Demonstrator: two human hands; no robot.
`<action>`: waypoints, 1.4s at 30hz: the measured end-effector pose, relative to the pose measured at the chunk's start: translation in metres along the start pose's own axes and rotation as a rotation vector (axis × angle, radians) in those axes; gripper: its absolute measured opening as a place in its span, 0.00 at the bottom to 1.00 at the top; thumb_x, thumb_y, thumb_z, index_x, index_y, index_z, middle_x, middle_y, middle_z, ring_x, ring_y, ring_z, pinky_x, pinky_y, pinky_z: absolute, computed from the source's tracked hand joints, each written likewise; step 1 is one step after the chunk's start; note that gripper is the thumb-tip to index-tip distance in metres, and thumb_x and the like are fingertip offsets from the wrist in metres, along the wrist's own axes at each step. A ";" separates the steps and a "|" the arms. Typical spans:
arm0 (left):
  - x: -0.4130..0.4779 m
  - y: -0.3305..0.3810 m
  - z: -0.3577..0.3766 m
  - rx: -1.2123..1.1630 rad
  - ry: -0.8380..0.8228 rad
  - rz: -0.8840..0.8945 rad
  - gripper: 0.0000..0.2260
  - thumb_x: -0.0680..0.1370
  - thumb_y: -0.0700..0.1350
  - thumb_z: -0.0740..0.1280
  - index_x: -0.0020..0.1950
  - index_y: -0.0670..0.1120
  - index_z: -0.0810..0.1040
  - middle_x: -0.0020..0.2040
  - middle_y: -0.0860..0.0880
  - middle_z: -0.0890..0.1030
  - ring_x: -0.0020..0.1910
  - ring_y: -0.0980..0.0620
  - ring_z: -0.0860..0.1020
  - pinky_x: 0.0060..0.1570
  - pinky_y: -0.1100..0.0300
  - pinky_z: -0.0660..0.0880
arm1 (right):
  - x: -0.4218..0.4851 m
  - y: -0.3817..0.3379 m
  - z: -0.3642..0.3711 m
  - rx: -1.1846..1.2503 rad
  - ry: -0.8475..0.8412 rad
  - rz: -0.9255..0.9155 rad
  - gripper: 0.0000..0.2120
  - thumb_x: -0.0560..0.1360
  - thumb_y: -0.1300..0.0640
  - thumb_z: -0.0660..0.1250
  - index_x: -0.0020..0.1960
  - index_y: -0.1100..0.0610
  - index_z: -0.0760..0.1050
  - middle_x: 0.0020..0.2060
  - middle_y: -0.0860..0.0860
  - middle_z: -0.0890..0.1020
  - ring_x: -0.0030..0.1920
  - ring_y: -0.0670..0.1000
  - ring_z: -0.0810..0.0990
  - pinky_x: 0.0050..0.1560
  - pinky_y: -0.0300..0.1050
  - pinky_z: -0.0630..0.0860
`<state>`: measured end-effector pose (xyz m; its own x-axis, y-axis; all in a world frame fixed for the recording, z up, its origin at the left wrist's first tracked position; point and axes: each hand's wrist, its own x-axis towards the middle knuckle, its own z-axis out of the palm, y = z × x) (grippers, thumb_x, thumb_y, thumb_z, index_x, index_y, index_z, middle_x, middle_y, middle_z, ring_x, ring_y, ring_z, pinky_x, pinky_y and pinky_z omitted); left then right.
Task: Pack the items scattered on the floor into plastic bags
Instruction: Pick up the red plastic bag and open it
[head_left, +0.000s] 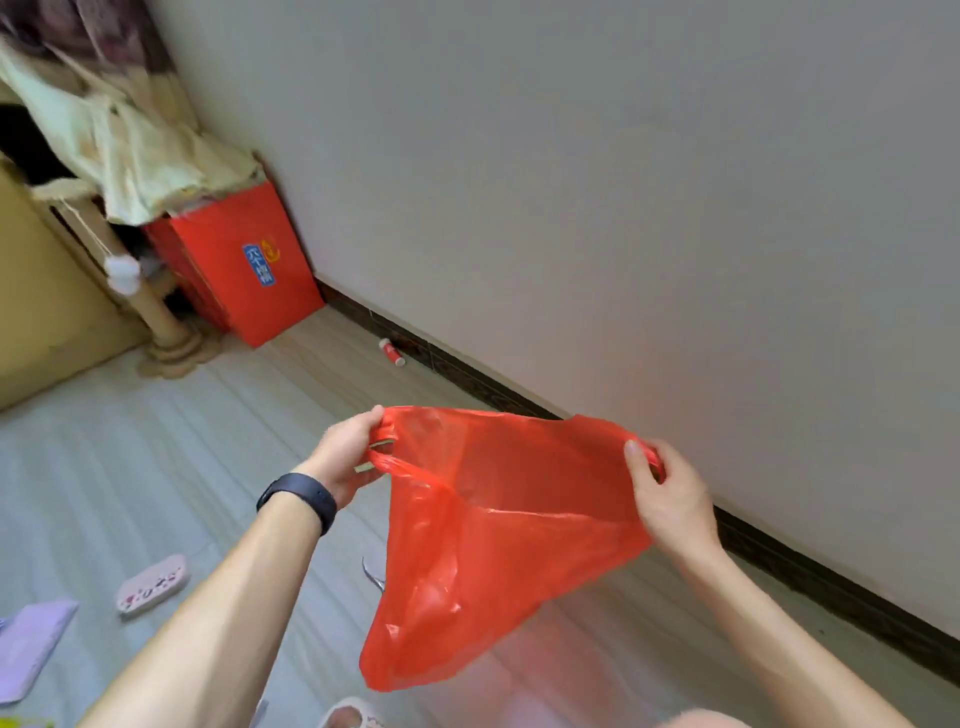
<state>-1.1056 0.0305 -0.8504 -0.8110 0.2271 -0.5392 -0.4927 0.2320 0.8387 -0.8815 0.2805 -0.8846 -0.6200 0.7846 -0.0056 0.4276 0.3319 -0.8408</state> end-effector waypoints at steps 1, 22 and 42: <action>-0.011 0.006 0.002 -0.135 -0.005 -0.008 0.11 0.82 0.50 0.61 0.41 0.49 0.75 0.33 0.53 0.75 0.33 0.53 0.73 0.39 0.58 0.70 | -0.005 0.005 -0.003 -0.067 -0.003 0.029 0.13 0.82 0.46 0.60 0.55 0.52 0.79 0.46 0.49 0.81 0.53 0.56 0.79 0.51 0.48 0.71; -0.124 0.063 -0.037 -0.066 -0.300 0.374 0.24 0.58 0.50 0.82 0.42 0.49 0.69 0.39 0.47 0.75 0.32 0.52 0.73 0.34 0.57 0.68 | -0.032 -0.149 0.058 -0.870 0.044 -0.721 0.29 0.70 0.35 0.67 0.70 0.41 0.71 0.76 0.50 0.64 0.74 0.57 0.61 0.64 0.60 0.56; -0.066 -0.051 -0.084 0.466 -0.160 0.227 0.07 0.81 0.46 0.65 0.44 0.49 0.80 0.32 0.55 0.78 0.30 0.58 0.74 0.30 0.64 0.69 | -0.013 -0.095 0.044 0.563 -0.918 0.368 0.10 0.75 0.66 0.69 0.53 0.56 0.76 0.35 0.53 0.80 0.29 0.48 0.78 0.32 0.42 0.76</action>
<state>-1.0539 -0.0758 -0.8510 -0.8046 0.4532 -0.3837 -0.0888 0.5472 0.8323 -0.9430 0.2159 -0.8280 -0.8646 0.0286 -0.5016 0.4706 -0.3034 -0.8285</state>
